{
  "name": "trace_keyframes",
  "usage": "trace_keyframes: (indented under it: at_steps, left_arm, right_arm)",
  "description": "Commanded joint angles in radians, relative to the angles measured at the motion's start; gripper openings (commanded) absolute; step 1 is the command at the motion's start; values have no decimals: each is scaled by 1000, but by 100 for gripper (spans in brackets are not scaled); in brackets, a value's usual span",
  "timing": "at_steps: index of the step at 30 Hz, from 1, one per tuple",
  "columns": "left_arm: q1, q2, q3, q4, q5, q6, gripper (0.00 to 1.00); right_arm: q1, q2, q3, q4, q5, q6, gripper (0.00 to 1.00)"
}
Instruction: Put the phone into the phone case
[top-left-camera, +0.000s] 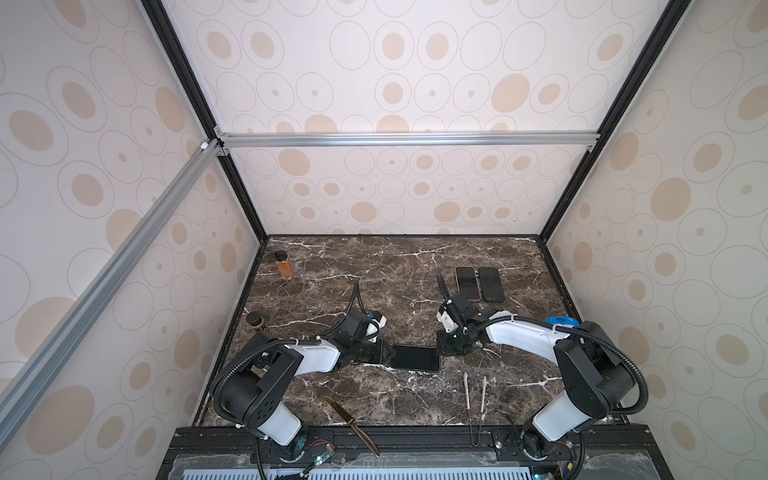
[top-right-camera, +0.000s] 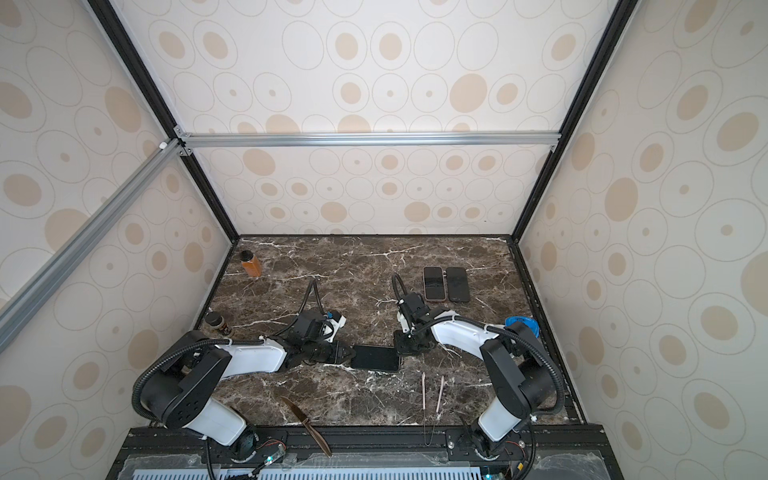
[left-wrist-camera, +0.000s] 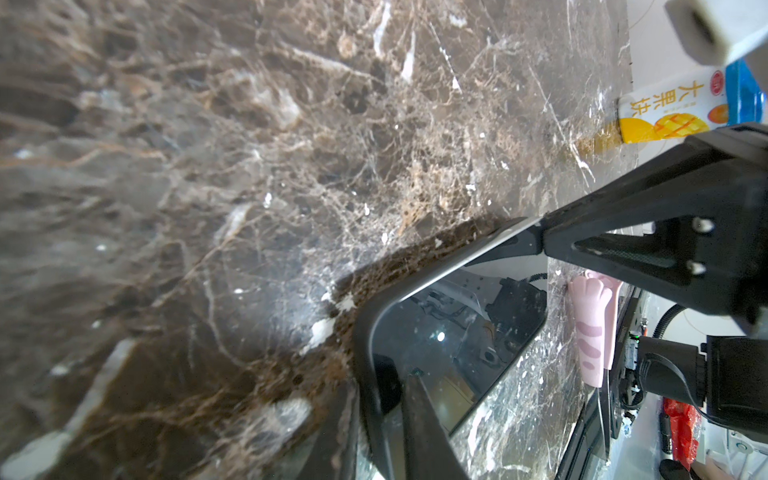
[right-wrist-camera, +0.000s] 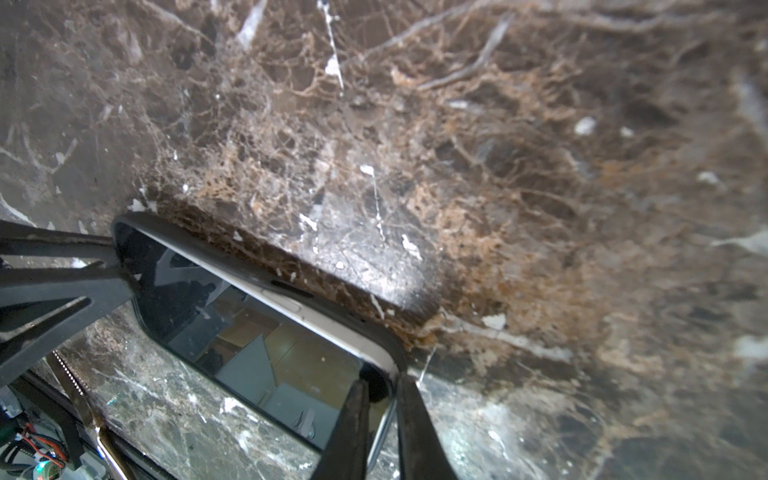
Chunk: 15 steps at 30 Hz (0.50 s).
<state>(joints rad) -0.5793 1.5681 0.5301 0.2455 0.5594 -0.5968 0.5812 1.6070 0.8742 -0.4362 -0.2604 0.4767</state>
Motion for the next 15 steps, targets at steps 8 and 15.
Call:
trace_keyframes:
  at_steps: [8, 15]
  left_arm:
    - [4, 33, 5, 13, 29, 3, 18]
    - [4, 50, 1, 30, 35, -10, 17]
  right_arm:
    - [-4, 43, -30, 23, -31, 0, 12]
    - [5, 76, -31, 4, -8, -16, 11]
